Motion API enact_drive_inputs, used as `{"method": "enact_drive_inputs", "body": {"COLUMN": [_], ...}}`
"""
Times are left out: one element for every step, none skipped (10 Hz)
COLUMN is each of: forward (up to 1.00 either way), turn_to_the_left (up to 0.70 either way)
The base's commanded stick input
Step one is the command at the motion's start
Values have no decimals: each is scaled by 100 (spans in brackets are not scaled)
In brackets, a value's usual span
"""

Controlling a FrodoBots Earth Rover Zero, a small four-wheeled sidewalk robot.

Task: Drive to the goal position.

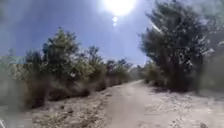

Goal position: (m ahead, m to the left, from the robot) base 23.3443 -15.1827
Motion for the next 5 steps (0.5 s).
{"method": "enact_drive_inputs", "body": {"forward": [44,44,44,44,44], "turn_to_the_left": [2,2,2,2,2]}}
